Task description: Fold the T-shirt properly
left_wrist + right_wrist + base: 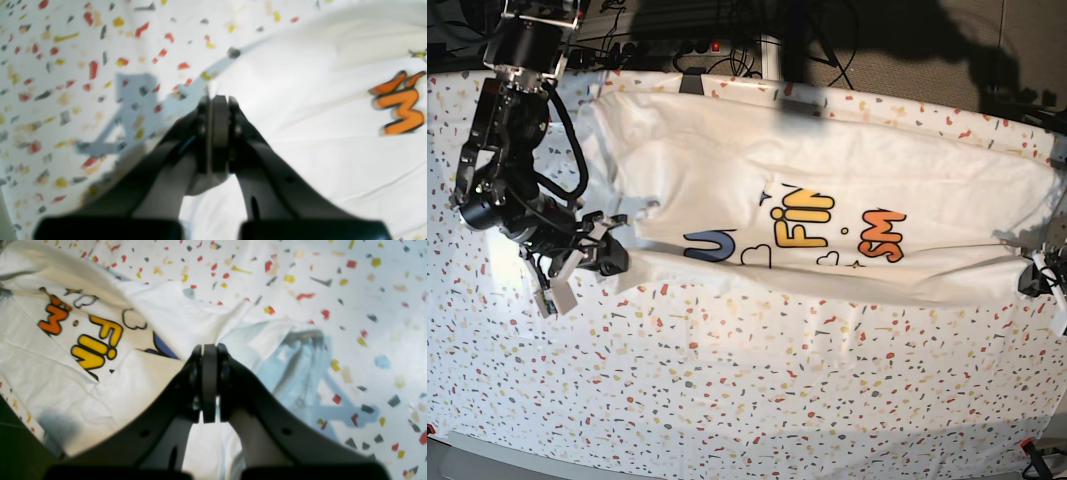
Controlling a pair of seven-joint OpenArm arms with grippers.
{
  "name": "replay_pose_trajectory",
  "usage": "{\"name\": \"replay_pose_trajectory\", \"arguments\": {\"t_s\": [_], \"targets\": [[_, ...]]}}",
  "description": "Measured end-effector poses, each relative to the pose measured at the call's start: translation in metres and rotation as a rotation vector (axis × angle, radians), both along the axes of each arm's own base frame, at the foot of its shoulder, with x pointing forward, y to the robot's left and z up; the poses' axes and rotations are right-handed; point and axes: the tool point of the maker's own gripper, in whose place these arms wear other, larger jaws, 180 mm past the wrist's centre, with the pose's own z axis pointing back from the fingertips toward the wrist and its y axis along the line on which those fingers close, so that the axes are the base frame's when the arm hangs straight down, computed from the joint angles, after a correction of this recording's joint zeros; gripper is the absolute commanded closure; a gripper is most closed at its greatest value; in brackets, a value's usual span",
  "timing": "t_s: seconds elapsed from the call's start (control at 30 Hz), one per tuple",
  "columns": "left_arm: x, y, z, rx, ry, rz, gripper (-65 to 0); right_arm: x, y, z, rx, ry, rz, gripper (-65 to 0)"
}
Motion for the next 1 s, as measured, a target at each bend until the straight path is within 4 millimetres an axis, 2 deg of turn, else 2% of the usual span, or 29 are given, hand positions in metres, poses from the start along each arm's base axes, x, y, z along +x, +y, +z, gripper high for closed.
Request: {"name": "replay_pose_trajectory", "arguments": {"t_s": [0.17, 0.3, 0.47, 0.57, 0.73, 1.0], "targets": [[-0.02, -0.005, -0.008, -0.001, 0.024, -0.013, 0.0, -0.026, -0.001, -0.007, -0.013, 0.019, -0.003, 0.0], [-0.034, 0.005, -0.005, 0.003, 0.027, 0.015, 0.0, -0.042, -0.012, -0.012, -0.026, 0.039, -0.033, 0.0], [-0.048, 0.027, 0.007, -0.003, -0.012, 0.077, 0.0, -0.056, -0.024, -0.012, -0.016, 0.044, -0.072, 0.0], [-0.06, 0.034, 0.001, 0.0, 0.007, 0.1, 0.0, -0.064, -0.021, -0.014, 0.013, 0.059, -0.065, 0.0], [-0.087, 0.03, -0.026, -0.007, 0.086, 0.097, 0.0, -0.079, -0.013, -0.022, 0.057, 0.099, -0.05, 0.0], [-0.091, 0.03, -0.03, -0.011, 0.092, 0.099, 0.0, -0.103, -0.003, -0.021, 0.064, 0.117, -0.021, 0.0]]}}
